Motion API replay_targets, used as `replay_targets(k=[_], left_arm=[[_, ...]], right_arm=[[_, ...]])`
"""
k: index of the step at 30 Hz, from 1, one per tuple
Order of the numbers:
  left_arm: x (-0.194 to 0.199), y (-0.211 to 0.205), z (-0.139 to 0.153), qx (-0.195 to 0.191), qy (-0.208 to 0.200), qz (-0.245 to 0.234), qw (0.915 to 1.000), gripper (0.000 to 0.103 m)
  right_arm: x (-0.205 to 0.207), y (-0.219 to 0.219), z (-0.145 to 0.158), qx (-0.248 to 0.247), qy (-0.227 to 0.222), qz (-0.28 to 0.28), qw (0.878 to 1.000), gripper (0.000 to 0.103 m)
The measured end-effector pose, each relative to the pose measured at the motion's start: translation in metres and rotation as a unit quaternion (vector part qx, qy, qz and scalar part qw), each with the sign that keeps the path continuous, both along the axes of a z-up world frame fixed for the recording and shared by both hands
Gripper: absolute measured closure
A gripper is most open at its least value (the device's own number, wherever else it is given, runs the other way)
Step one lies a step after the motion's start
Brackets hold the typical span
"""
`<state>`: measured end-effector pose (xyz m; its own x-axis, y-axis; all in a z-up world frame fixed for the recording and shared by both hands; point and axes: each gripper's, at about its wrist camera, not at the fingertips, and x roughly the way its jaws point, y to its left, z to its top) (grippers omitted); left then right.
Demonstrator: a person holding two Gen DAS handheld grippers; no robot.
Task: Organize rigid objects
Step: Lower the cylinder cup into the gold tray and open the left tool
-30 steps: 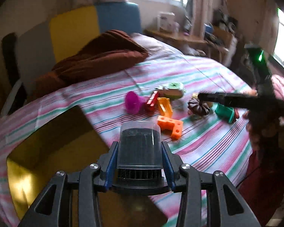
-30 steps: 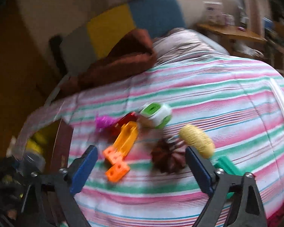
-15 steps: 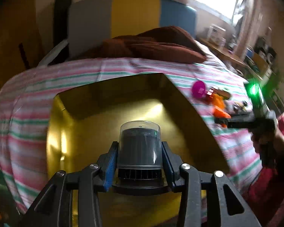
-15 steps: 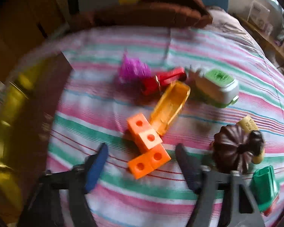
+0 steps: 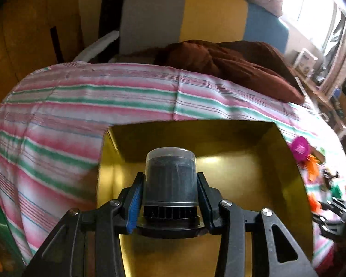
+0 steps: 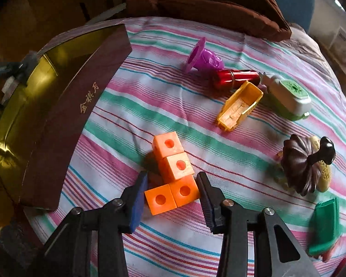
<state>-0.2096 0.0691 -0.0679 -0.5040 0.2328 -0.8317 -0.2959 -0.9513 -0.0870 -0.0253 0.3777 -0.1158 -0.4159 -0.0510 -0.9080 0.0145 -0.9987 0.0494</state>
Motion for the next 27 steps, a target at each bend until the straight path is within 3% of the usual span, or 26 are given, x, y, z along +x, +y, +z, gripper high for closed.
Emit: replay_targets(k=[10,16,22,27], left_arm=[[-0.043,0.014,-0.028,-0.079,-0.012,0.015,0.9967,0.057],[-0.036,0.010,-0.022,-0.070,-0.005,0.012,0.9974,0.050],[0.012,-0.006,0.016,-0.066,0.053,0.014,0.9963,0.049],[0.076,-0.019,0.047,-0.054,0.107,0.034,0.9922,0.049]], right_arm=[[-0.002,-0.008,0.001,0.015,0.011,0.012,1.000,0.060],[-0.002,-0.008,0.000,0.009,0.012,0.011,1.000,0.059],[-0.002,-0.009,0.000,0.008,0.016,0.013,1.000,0.058],[0.001,-0.010,-0.001,0.014,0.026,0.019,0.999,0.058]])
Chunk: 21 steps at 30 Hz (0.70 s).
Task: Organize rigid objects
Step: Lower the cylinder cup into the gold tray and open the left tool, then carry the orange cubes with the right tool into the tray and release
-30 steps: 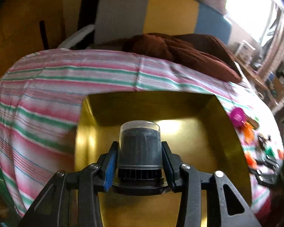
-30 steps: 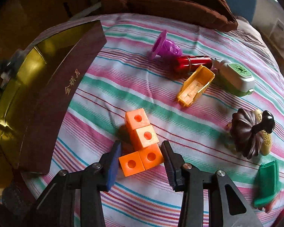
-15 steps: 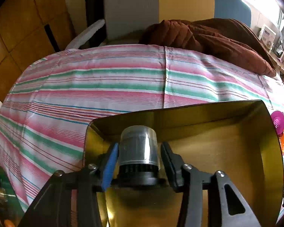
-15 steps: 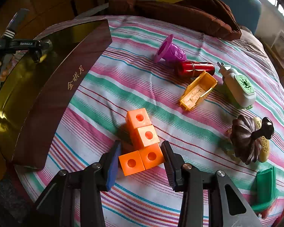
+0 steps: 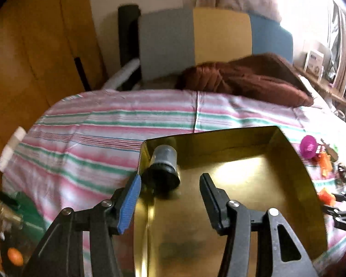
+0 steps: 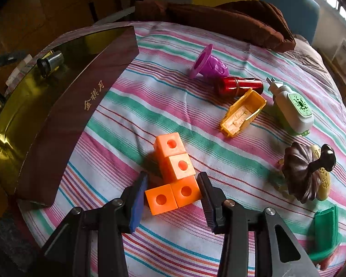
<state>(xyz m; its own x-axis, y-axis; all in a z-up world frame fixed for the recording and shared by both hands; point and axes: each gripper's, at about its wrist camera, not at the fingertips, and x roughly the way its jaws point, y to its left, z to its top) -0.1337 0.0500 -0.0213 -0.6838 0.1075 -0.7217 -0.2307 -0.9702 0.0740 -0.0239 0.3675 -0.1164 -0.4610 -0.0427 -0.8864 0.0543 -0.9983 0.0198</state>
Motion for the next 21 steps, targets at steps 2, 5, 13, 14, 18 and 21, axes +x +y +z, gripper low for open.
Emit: replay_targets(k=[2,5,13,14,18,21], left_arm=[[0.022,-0.005,0.007,0.011,0.014,0.006,0.9998,0.049],[0.048,-0.010,0.010,0.021,0.018,0.021,0.9994,0.049],[0.094,-0.024,0.007,0.027,0.018,0.043,0.9985,0.049],[0.096,-0.026,0.007,0.028,0.016,0.045,0.9984,0.049],[0.105,-0.035,0.006,0.037,0.011,0.054,0.9978,0.049],[0.110,-0.040,0.003,0.043,0.005,0.057,0.9975,0.049]], right_arm=[[0.001,-0.001,0.000,0.005,0.003,0.002,1.000,0.058],[0.001,-0.003,0.001,0.017,0.005,0.006,1.000,0.060],[-0.001,-0.005,0.001,0.025,-0.002,-0.007,1.000,0.060],[-0.001,-0.006,0.002,0.027,-0.006,-0.012,1.000,0.060],[-0.005,-0.011,0.003,0.040,-0.019,-0.042,0.998,0.061],[-0.004,-0.012,0.005,0.045,-0.021,-0.060,0.997,0.061]])
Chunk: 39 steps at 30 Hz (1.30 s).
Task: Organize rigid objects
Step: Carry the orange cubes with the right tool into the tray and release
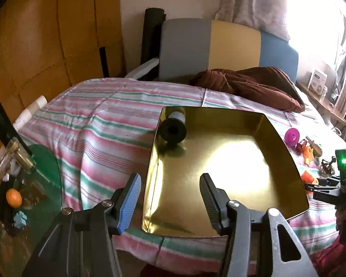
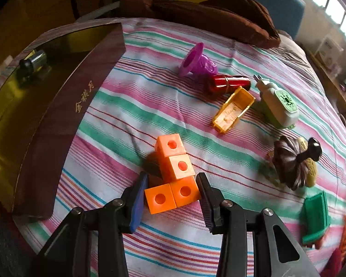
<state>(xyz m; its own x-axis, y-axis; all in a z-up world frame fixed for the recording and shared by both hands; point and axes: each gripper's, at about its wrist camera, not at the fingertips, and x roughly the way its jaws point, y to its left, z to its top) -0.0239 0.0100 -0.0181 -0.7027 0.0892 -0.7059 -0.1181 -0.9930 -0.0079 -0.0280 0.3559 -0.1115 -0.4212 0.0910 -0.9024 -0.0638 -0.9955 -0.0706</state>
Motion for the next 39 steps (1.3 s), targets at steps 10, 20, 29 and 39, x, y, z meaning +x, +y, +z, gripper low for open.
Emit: replay_targets(k=[10,20,29,39], left_arm=[[0.011,-0.017,-0.009,-0.006,0.004,0.021,0.9998,0.049],[0.013,-0.054,-0.015,0.007,0.000,0.078,0.9969,0.049],[0.014,-0.068,-0.017,0.005,0.004,0.091,0.9959,0.049],[0.009,-0.075,-0.022,0.013,-0.008,0.096,0.9952,0.049]], right_arm=[[-0.002,0.001,0.051,-0.036,0.070,-0.056,0.995,0.061],[-0.032,-0.101,0.091,-0.094,0.094,0.060,0.989,0.061],[-0.104,-0.215,0.052,-0.135,0.010,0.125,0.983,0.061],[-0.147,-0.265,0.027,-0.146,-0.017,0.118,0.982,0.061]])
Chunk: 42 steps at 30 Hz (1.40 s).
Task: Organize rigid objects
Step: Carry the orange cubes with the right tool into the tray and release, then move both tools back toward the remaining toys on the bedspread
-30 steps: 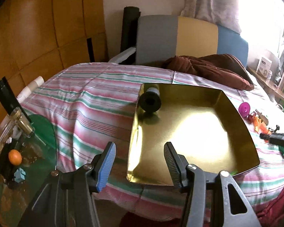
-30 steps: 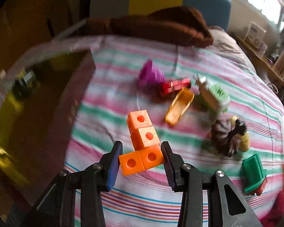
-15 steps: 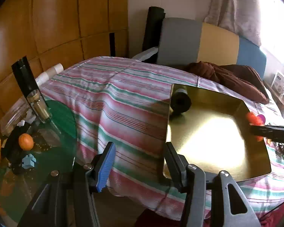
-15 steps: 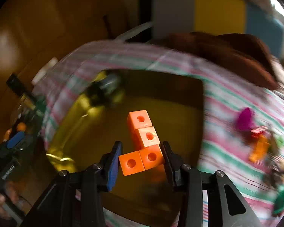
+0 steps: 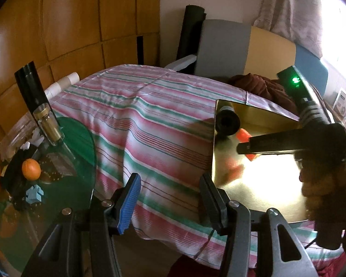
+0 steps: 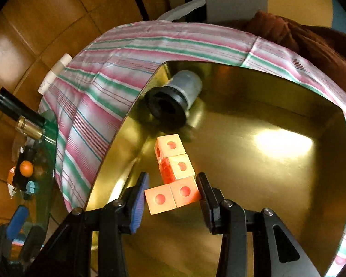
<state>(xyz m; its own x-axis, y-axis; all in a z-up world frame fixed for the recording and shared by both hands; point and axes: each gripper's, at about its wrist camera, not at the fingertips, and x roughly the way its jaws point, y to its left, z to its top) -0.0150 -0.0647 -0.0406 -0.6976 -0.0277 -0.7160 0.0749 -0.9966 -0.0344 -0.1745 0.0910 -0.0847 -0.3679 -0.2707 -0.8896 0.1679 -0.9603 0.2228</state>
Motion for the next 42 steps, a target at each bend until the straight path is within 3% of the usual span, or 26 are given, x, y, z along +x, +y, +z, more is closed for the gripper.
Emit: replay_targets(k=[8,11,18,24,33,36,42], left_arm=[[0.001,0.000,0.001,0.002,0.000,-0.002,1.0000,0.049],[0.002,0.000,0.001,0.004,0.000,-0.003,1.0000,0.049],[0.000,0.001,0.002,0.005,-0.003,-0.003,1.0000,0.049],[0.004,0.005,0.006,0.008,0.003,-0.011,0.9999,0.049],[0.009,0.019,0.013,0.006,0.011,-0.029,0.9995,0.049],[0.010,0.025,0.016,0.005,0.013,-0.040,0.9991,0.049],[0.012,0.039,0.018,0.005,0.009,-0.065,0.9978,0.049]], right_arm=[[-0.025,-0.019,-0.016,0.025,-0.018,-0.007,0.999,0.059],[-0.024,-0.017,-0.014,0.003,-0.013,-0.006,1.000,0.054],[-0.005,-0.004,0.002,-0.033,0.013,-0.011,0.999,0.049],[0.020,0.008,0.021,-0.024,0.055,-0.019,0.998,0.047],[0.078,0.053,0.060,0.029,0.152,-0.035,0.987,0.036],[0.096,0.076,0.068,0.041,0.172,-0.051,0.983,0.028],[0.128,0.131,0.076,0.074,0.190,-0.088,0.975,0.024]])
